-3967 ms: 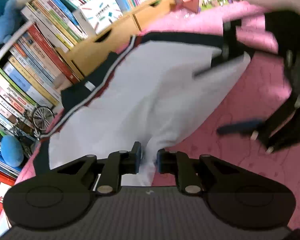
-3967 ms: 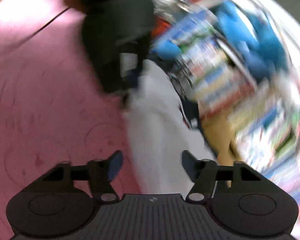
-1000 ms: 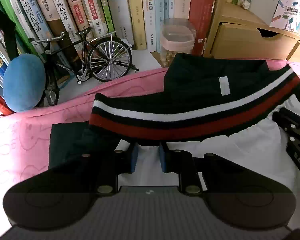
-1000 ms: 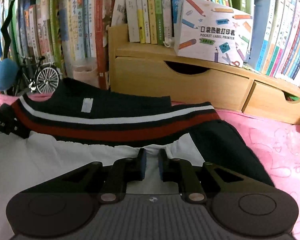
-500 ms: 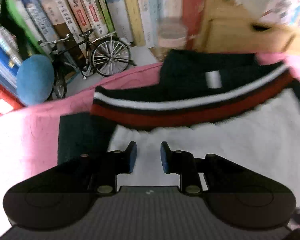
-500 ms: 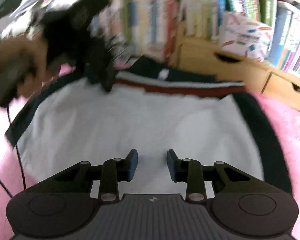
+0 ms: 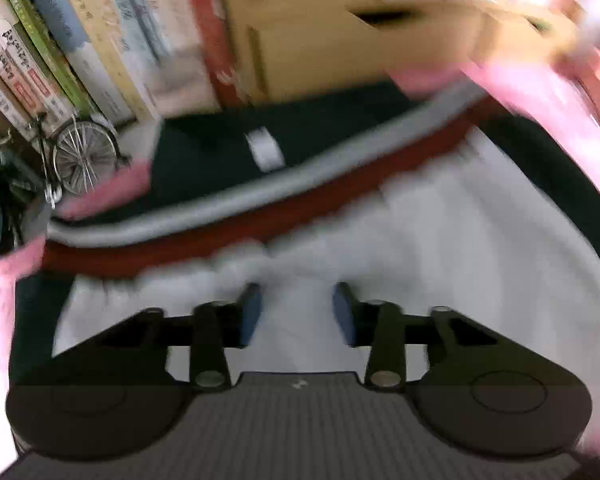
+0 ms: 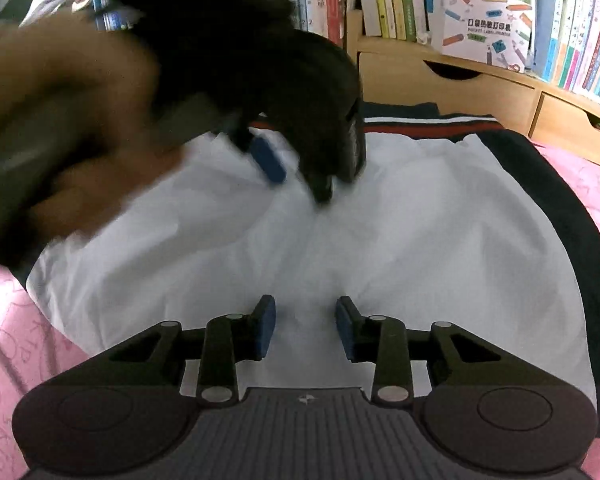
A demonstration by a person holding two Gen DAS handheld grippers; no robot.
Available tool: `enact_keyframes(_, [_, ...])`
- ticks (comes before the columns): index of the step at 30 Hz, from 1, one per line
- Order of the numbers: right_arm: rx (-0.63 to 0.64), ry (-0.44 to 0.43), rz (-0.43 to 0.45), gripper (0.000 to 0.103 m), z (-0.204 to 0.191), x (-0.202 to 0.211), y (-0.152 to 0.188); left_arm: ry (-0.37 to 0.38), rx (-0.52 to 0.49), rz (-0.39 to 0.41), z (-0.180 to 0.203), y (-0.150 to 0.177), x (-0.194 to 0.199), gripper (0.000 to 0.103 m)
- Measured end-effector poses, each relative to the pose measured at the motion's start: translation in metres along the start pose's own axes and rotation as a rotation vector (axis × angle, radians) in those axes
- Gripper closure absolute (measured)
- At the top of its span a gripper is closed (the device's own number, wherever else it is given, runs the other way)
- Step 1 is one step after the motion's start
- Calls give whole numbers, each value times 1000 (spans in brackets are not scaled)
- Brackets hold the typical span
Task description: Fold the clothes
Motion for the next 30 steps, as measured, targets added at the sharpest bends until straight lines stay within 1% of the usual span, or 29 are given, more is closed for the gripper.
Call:
enact_keyframes(1, [0, -1, 5, 67, -1, 0, 0, 13, 25, -3, -5, -7, -3, 58])
enact_keyframes(4, [11, -6, 15, 65, -2, 1, 2, -4, 20, -22, -9, -16, -8, 58])
enact_keyframes(7, [29, -16, 21, 65, -3, 2, 3, -82, 9, -72, -2, -12, 1, 61])
enact_keyframes(8, [35, -19, 23, 65, -3, 2, 4, -81, 11, -76, 1, -10, 10, 61])
enact_keyframes(10, [48, -25, 27, 64, -3, 3, 5, -53, 17, -54, 9, -7, 33, 60])
enact_keyframes(11, [54, -28, 29, 64, -4, 3, 5, -52, 17, -44, 13, -5, 45, 59])
enact_keyframes(13, [66, -34, 33, 62, -4, 4, 6, -77, 9, -29, 18, 1, 70, 58])
enact_keyframes(14, [76, -39, 27, 60, -5, 4, 6, -96, 5, -19, 20, 4, 82, 55])
enact_keyframes(15, [89, -47, 5, 59, -4, 5, 5, -114, 3, -10, 22, 8, 94, 52])
enact_keyframes(17, [82, -68, -52, 51, -1, 12, 5, -136, 5, 10, 22, 16, 118, 50])
enact_keyframes(19, [57, -78, -72, 49, 3, 29, 4, -138, 25, 21, 22, 27, 143, 45])
enact_keyframes(21, [51, -62, -58, 43, 8, 51, 5, -133, 50, 27, 23, 40, 168, 32])
enact_keyframes(23, [55, -29, -32, 36, 11, 79, 6, -122, 65, 29, 29, 57, 193, 26])
enact_keyframes(24, [48, -18, -21, 34, 12, 91, 5, -117, 68, 27, 32, 68, 204, 26])
enact_keyframes(26, [26, -5, 1, 28, 14, 116, 3, -105, 67, 33, 39, 87, 224, 25])
enact_keyframes(27, [15, 2, 12, 26, 15, 128, 2, -99, 66, 42, 41, 95, 233, 24])
enact_keyframes(29, [10, 17, 37, 19, 13, 145, -1, -87, 69, 63, 43, 108, 249, 24])
enact_keyframes(30, [8, 25, 51, 19, 12, 153, -2, -78, 72, 71, 44, 114, 255, 23])
Point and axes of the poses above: each gripper's, at about its wrist camera, not at the fingertips, and x roughly against the way its jaws point, z to its right, y to its underside, the point moved 7 cm from there along -x, roughly the way its jaws point, and after that the axes turned 7 degrees about y, right-handed, at the moved point
